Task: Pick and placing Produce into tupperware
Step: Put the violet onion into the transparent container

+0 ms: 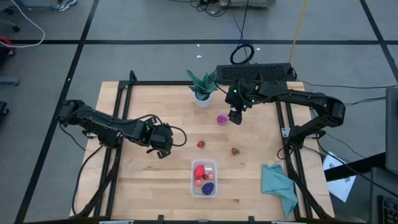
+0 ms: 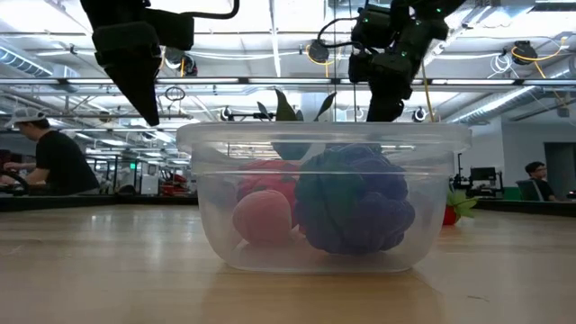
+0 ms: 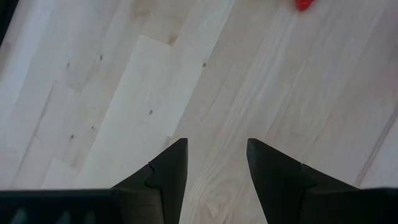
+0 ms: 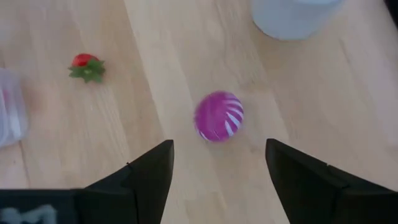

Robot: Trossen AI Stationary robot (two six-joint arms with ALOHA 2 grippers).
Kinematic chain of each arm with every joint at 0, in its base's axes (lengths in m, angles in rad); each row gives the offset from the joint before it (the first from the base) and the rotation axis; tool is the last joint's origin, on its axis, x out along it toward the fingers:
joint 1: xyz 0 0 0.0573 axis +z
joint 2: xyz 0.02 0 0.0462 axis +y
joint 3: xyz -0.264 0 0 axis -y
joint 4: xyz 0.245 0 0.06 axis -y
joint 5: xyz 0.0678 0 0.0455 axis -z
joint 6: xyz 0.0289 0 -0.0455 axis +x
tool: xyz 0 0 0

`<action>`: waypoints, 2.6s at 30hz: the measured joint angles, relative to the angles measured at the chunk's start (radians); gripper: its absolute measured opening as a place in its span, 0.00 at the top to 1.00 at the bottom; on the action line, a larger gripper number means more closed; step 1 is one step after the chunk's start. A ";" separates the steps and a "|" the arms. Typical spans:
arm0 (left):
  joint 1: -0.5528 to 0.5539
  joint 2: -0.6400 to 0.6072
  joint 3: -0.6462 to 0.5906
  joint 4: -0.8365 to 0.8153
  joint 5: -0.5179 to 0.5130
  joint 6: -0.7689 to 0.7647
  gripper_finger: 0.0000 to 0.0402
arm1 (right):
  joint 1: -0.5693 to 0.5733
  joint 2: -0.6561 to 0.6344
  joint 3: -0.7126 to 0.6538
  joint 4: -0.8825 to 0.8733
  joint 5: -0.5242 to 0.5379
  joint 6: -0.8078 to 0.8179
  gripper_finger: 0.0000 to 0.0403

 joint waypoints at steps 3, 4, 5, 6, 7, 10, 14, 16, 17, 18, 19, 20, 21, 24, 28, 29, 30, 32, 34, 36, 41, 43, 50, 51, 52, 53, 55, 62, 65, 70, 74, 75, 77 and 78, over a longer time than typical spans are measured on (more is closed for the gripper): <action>0.000 0.000 0.000 -0.001 0.000 0.002 0.58 | 0.000 0.039 0.075 -0.074 0.025 -0.005 0.39; 0.000 0.000 0.000 -0.002 0.000 0.002 0.58 | 0.000 0.055 0.097 -0.083 0.025 -0.005 0.39; 0.000 0.000 0.000 -0.002 0.000 0.001 0.58 | 0.000 0.070 0.116 -0.089 0.025 -0.005 0.39; 0.000 0.000 0.001 -0.002 0.000 0.002 0.58 | 0.001 0.084 0.133 -0.093 0.024 -0.006 0.39; 0.000 0.000 0.001 -0.002 0.000 0.002 0.58 | 0.004 0.101 0.145 -0.091 0.025 -0.006 0.39; 0.000 0.000 0.001 -0.003 0.000 0.002 0.58 | 0.005 0.150 0.169 -0.096 0.024 -0.006 0.39; 0.000 0.000 0.001 -0.005 0.000 0.004 0.58 | 0.000 0.214 0.172 -0.102 0.023 0.010 0.39; 0.000 0.000 0.001 -0.005 0.000 0.011 0.58 | -0.003 0.247 0.172 -0.116 0.023 0.010 0.39; 0.000 0.000 0.001 -0.005 0.000 0.016 0.58 | -0.004 0.262 0.172 -0.114 0.022 0.012 0.39; 0.000 0.000 0.001 -0.005 0.000 0.021 0.58 | -0.006 0.274 0.172 -0.112 0.021 0.012 0.39; 0.000 0.000 0.001 -0.005 0.000 0.022 0.58 | -0.008 0.284 0.172 -0.111 0.021 0.012 0.39; 0.000 0.000 0.001 -0.005 0.000 0.024 0.58 | -0.009 0.294 0.172 -0.110 0.021 0.012 0.39; 0.000 0.000 0.001 -0.005 0.000 0.025 0.58 | -0.009 0.301 0.172 -0.106 0.021 0.011 0.39; 0.000 0.000 0.001 -0.005 0.000 0.025 0.58 | -0.011 0.321 0.172 -0.081 0.021 0.007 0.39; 0.000 0.000 0.001 -0.005 -0.001 0.025 0.58 | -0.011 0.328 0.172 -0.052 0.020 0.000 0.39; 0.000 0.000 0.001 -0.005 0.000 0.026 0.58 | -0.011 0.328 0.172 -0.048 0.020 0.000 0.39; 0.000 0.000 0.001 -0.005 0.000 0.026 0.58 | -0.011 0.328 0.172 -0.048 0.020 0.001 0.38; 0.000 0.000 0.001 -0.005 -0.001 0.026 0.58 | -0.013 0.328 0.172 -0.051 0.020 0.012 0.36; 0.000 0.000 0.001 -0.005 -0.001 0.026 0.58 | -0.016 0.328 0.172 -0.056 0.019 0.018 0.34; 0.000 0.000 0.001 -0.005 -0.001 0.026 0.58 | -0.019 0.328 0.172 -0.059 0.019 0.040 0.31; 0.000 0.000 0.001 -0.005 -0.001 0.026 0.58 | -0.020 0.328 0.172 -0.069 0.018 0.072 0.23; 0.000 0.000 0.001 -0.005 -0.001 0.026 0.58 | -0.020 0.328 0.172 -0.087 0.017 0.076 0.21; 0.000 0.000 0.001 -0.005 0.000 0.026 0.58 | -0.020 0.328 0.172 -0.101 0.016 0.096 0.16; 0.000 0.000 0.001 -0.005 -0.001 0.026 0.58 | -0.019 0.328 0.172 -0.098 0.016 0.096 0.16; 0.000 0.000 0.001 -0.005 -0.001 0.026 0.58 | -0.018 0.328 0.172 -0.093 0.016 0.096 0.16; 0.000 0.000 0.001 -0.005 -0.001 0.026 0.58 | -0.017 0.328 0.172 -0.088 0.016 0.096 0.16; 0.000 0.000 0.001 -0.005 -0.001 0.026 0.58 | -0.015 0.328 0.172 -0.079 0.015 0.096 0.16; 0.000 0.000 0.001 -0.005 0.000 0.026 0.58 | -0.009 0.328 0.172 -0.033 -0.036 0.096 0.16; 0.000 0.000 0.001 -0.005 0.000 0.026 0.58 | -0.008 0.328 0.172 -0.023 -0.036 0.096 0.16; 0.000 0.000 0.001 -0.005 0.000 0.026 0.58 | -0.008 0.328 0.172 -0.027 -0.036 0.096 0.16; 0.000 0.000 0.001 -0.005 0.000 0.026 0.58 | -0.008 0.330 0.171 -0.028 -0.036 0.096 0.16; 0.000 0.000 0.001 -0.005 0.000 0.026 0.58 | -0.008 0.334 0.171 -0.027 -0.036 0.096 0.16; 0.000 0.000 0.001 -0.004 0.000 0.026 0.58 | -0.008 0.341 0.171 -0.030 -0.036 0.096 0.16; 0.000 0.000 0.001 -0.005 0.000 0.026 0.58 | -0.007 0.346 0.171 -0.032 -0.036 0.096 0.16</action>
